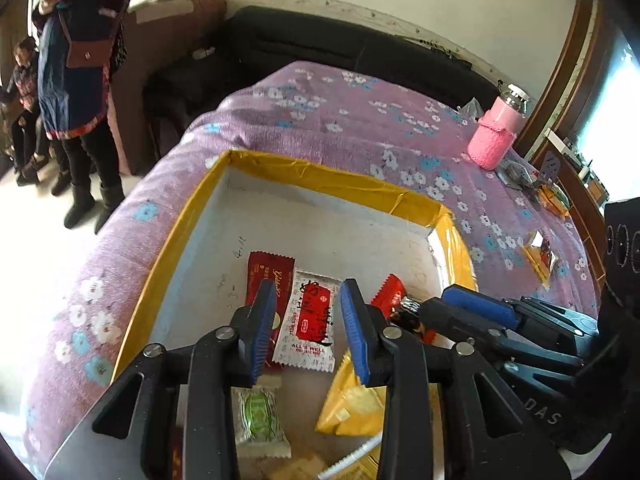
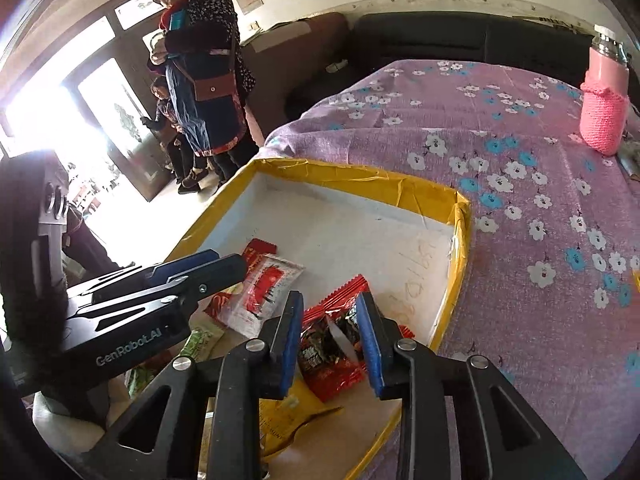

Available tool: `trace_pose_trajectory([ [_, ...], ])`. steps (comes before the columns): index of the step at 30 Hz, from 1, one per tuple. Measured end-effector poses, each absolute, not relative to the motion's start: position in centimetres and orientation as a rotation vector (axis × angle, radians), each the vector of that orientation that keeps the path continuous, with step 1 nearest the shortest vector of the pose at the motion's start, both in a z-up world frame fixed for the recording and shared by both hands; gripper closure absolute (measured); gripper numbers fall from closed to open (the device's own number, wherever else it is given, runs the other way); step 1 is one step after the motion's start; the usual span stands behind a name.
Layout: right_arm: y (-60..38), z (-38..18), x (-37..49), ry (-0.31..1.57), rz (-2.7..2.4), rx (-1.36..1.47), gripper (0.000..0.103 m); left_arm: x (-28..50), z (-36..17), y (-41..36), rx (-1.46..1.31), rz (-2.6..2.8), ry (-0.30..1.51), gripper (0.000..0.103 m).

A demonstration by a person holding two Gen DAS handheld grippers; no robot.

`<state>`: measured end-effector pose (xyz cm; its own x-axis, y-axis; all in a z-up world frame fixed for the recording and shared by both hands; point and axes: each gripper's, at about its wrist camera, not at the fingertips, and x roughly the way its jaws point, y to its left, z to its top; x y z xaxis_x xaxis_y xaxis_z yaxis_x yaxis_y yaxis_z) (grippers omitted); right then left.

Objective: Organize snacks
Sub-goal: 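Carry both packets into the tray and open both tools to release them, then reach the right tool to another red-wrapped candy and grasp it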

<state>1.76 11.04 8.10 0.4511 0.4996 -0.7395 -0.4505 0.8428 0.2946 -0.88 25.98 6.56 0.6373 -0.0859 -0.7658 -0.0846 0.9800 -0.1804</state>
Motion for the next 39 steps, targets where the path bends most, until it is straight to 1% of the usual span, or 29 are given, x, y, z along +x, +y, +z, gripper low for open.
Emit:
trace_pose_trajectory([
  [2, 10.8, 8.4, 1.3, 0.927, 0.589, 0.069, 0.073, -1.8, 7.4, 25.4, -0.186, 0.019, 0.858, 0.058],
  [4, 10.4, 8.7, 0.6, 0.918, 0.595, 0.081, 0.073, -2.8, 8.2, 24.7, -0.162, 0.04, 0.829, 0.053],
  [5, 10.2, 8.9, 0.3, 0.913, 0.595, 0.082, 0.073, -3.4, 8.6, 24.3, -0.148, 0.057, 0.816, 0.047],
  [6, 10.0, 9.1, -0.2, 0.904, 0.594, 0.083, 0.072, -3.9, 9.0, 24.0, -0.136, 0.075, 0.807, 0.044],
  [8, 9.4, 9.5, -1.1, 0.887, 0.586, 0.085, 0.071, -5.0, 9.6, 23.3, -0.118, 0.113, 0.79, 0.034],
  [10, 8.5, 9.8, -2.0, 0.871, 0.578, 0.092, 0.069, -6.3, 10.1, 22.8, -0.125, 0.118, 0.772, 0.029],
  [13, 7.1, 10.2, -3.3, 0.852, 0.567, 0.106, 0.063, -7.9, 10.9, 21.8, -0.133, 0.111, 0.75, 0.028],
  [19, 4.3, 10.6, -5.5, 0.823, 0.547, 0.129, 0.063, -10.4, 11.7, 19.5, -0.11, 0.121, 0.725, 0.028],
  [30, -0.2, 10.5, -8.1, 0.801, 0.52, 0.19, 0.061, -12.3, 12.3, 16.3, -0.054, 0.119, 0.715, 0.028],
  [35, -1.6, 10.3, -8.9, 0.795, 0.506, 0.206, 0.059, -12.7, 12.4, 15.2, -0.04, 0.108, 0.716, 0.028],
  [39, -2.4, 10.0, -9.5, 0.795, 0.49, 0.214, 0.053, -12.9, 11.8, 14.6, -0.058, 0.073, 0.753, 0.028],
])
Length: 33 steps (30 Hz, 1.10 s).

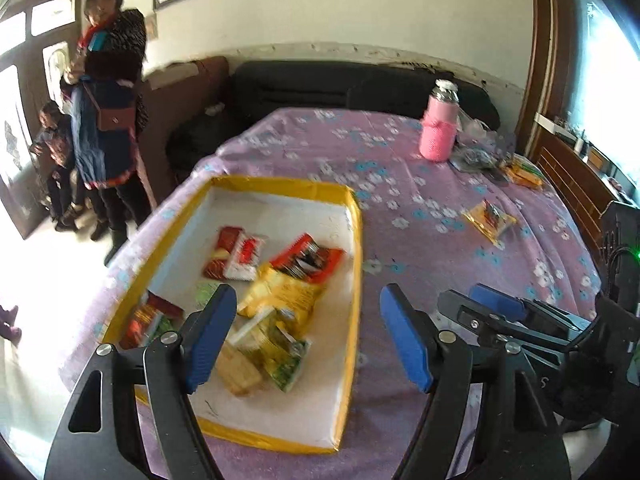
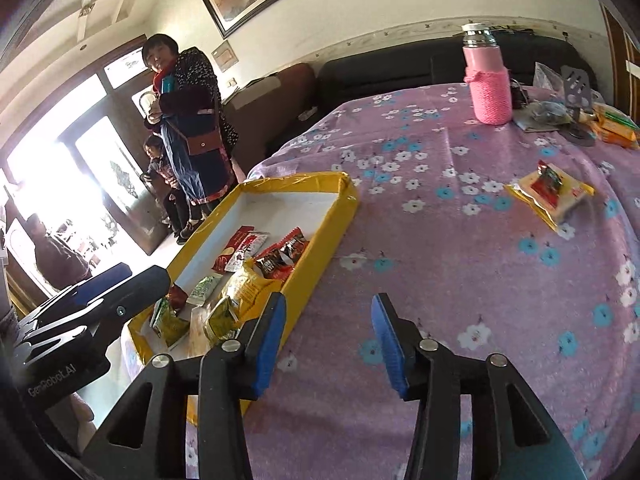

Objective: Organize snacks
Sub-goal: 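Reach the right tool to another red-wrapped candy and grasp it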

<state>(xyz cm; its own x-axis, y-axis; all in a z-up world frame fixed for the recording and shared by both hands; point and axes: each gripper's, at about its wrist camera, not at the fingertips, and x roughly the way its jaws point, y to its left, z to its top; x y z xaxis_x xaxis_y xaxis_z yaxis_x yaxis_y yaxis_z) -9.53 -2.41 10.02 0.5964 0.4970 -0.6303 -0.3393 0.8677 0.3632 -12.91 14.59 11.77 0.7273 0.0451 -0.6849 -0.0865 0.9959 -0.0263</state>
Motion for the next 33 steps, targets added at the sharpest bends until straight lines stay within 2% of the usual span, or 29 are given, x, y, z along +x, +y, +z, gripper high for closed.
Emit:
trace_pose_trajectory([
  [11, -7.3, 6.2, -11.4, 0.834, 0.304, 0.276, 0.051, -15.6, 7.5, 8.5, -0.127, -0.17, 0.864, 0.029],
  [17, -9.5, 6.0, -11.8, 0.83, 0.264, 0.281, 0.051, -15.6, 7.9, 7.8, -0.081, -0.153, 0.845, 0.024],
  [33, -15.1, 8.1, -6.4, 0.788, 0.125, 0.236, 0.05, -14.7, 7.0, 7.6, -0.116, -0.266, 0.862, 0.024],
])
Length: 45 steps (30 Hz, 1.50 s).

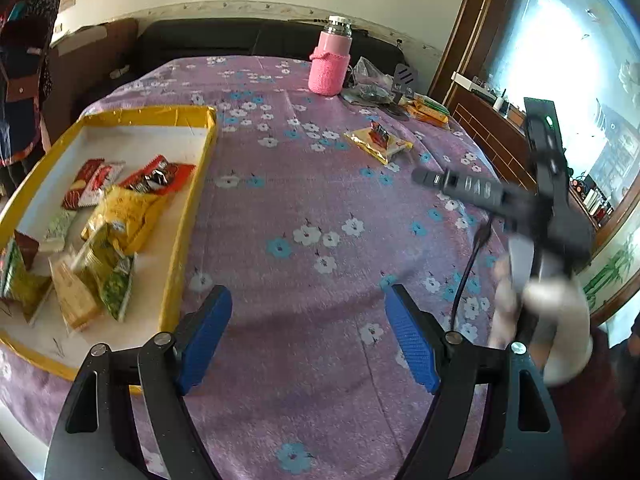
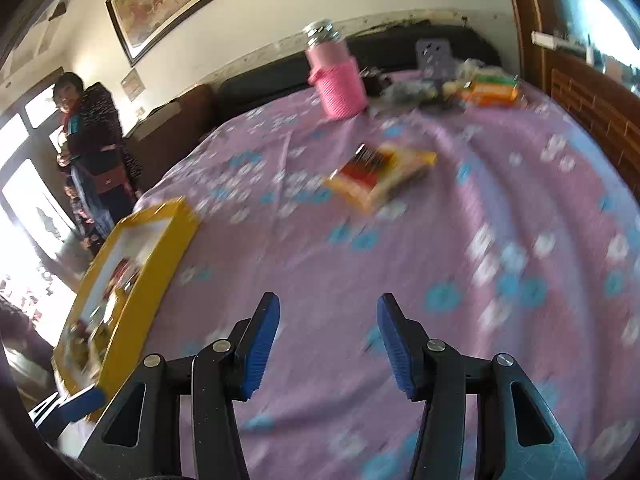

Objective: Organize snacks
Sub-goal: 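Reach the right tool to another red-wrapped candy and grasp it, then grasp the yellow cracker pack with the left tool while the right tool holds the red candy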

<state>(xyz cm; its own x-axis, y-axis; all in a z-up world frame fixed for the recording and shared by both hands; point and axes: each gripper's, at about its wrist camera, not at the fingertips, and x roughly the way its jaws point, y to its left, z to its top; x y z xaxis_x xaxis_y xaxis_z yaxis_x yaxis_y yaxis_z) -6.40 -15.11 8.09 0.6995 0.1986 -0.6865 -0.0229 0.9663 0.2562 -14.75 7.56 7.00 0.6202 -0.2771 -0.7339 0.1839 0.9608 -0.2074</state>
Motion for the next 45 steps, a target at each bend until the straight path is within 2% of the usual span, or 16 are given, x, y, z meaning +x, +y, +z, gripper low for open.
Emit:
trace_pose_trajectory([
  [8, -18.6, 8.9, 2.4, 0.816, 0.049, 0.248, 0.05, -13.9, 7.0, 8.5, -0.156, -0.273, 0.856, 0.024],
  [12, -18.0, 7.9, 5.5, 0.86, 0.047, 0.246, 0.056, -13.8, 6.5, 8.5, -0.185, -0.312, 0.868, 0.024],
  [17, -17.1, 6.6, 8.4, 0.892, 0.019, 0.252, 0.058, -13.8, 6.3, 8.0, -0.17, -0.32, 0.893, 0.024],
  [21, -16.5, 6.1, 9.2, 0.904, 0.033, 0.252, 0.065, -13.6, 6.1, 7.9, -0.165, -0.32, 0.907, 0.024],
  [24, -16.8, 6.3, 9.0, 0.904, 0.117, 0.298, 0.065, -13.3, 6.0, 8.3, -0.199, -0.329, 0.911, 0.024],
  [30, -20.4, 6.7, 7.9, 0.879, 0.029, 0.409, 0.058, -12.6, 6.0, 8.9, -0.293, -0.399, 0.908, 0.024],
  [38, -19.3, 6.5, 9.5, 0.871, 0.031, 0.334, 0.058, -12.0, 5.7, 7.7, -0.27, -0.418, 0.933, 0.024],
  [42, -17.0, 6.0, 10.9, 0.899, 0.029, 0.263, 0.061, -11.7, 5.8, 8.2, -0.274, -0.401, 0.93, 0.024],
  [45, -15.8, 5.9, 11.0, 0.89, 0.006, 0.208, 0.071, -11.5, 5.8, 8.5, -0.273, -0.381, 0.931, 0.024],
])
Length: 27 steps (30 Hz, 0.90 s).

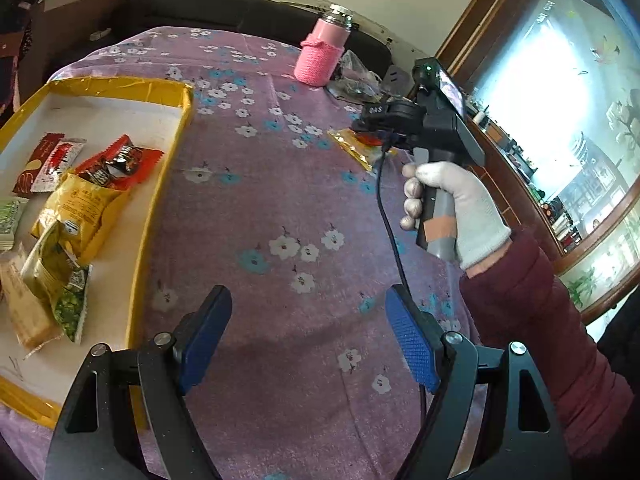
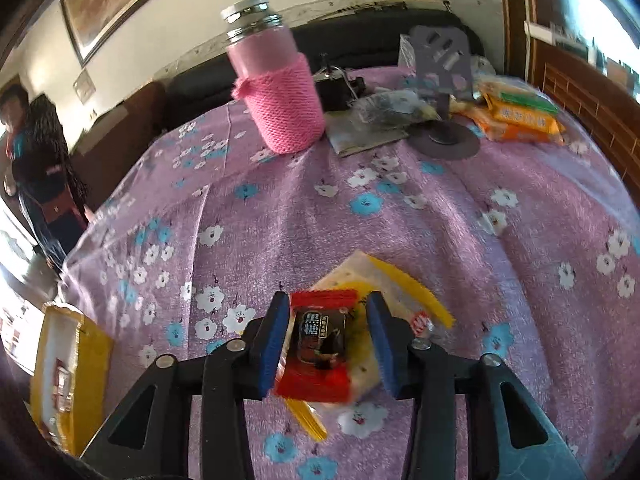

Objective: Organize snacks
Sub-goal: 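Grasp the yellow cracker pack with the left tool while the right tool holds the red candy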

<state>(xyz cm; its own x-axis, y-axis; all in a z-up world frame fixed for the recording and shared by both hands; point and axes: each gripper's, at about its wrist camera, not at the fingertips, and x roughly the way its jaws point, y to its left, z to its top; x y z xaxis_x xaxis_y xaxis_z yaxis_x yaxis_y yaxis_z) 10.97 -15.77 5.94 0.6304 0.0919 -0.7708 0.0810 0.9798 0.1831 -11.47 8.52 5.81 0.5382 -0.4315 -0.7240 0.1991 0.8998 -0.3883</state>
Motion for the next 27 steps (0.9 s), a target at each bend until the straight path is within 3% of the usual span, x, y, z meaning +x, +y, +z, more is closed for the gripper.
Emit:
trace_pose_trajectory([
  [13, -19.8, 7.2, 4.7, 0.844, 0.044, 0.327, 0.076, -9.5, 8.6, 6.8, -0.137, -0.369, 0.878, 0.024],
  [20, -22.7, 6.8, 1.2, 0.795, 0.067, 0.443, 0.076, -3.7, 10.6, 1.9, 0.03, -0.417, 0.843, 0.024],
  [27, -25.3, 5.4, 1.3, 0.791, 0.081, 0.553, 0.076, 3.4, 9.0, -3.5, 0.138, -0.439, 0.9, 0.024],
])
